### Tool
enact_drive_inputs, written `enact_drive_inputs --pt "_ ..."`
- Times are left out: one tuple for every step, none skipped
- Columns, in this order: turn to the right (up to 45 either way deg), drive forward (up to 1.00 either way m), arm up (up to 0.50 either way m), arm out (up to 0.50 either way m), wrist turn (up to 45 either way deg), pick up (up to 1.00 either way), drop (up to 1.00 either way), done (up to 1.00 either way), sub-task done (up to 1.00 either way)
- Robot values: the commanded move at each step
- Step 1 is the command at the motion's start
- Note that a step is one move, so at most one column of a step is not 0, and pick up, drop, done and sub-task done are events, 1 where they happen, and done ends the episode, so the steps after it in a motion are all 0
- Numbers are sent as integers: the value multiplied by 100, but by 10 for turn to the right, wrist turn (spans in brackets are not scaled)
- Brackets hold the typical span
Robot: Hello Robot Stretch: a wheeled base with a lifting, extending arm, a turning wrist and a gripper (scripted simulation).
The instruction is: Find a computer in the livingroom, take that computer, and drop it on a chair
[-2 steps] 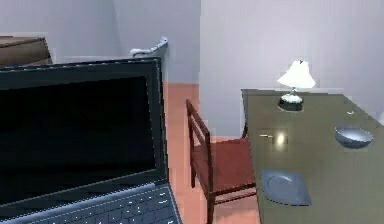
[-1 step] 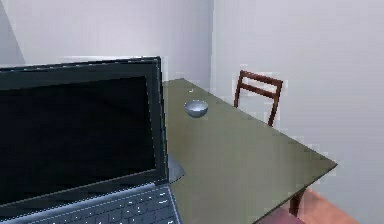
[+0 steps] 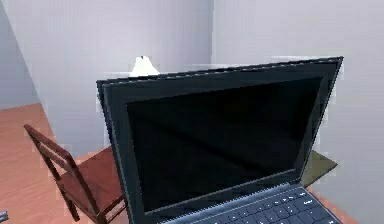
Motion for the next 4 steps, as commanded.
enact_drive_inputs --pt "0 0 0 0 390 0 0 0 0" --pt "0 0 -34 0 0 0 0 0 0" --pt "0 0 -32 0 0 0 0 0 0" --pt "0 0 0 0 0 0 100 0 0"
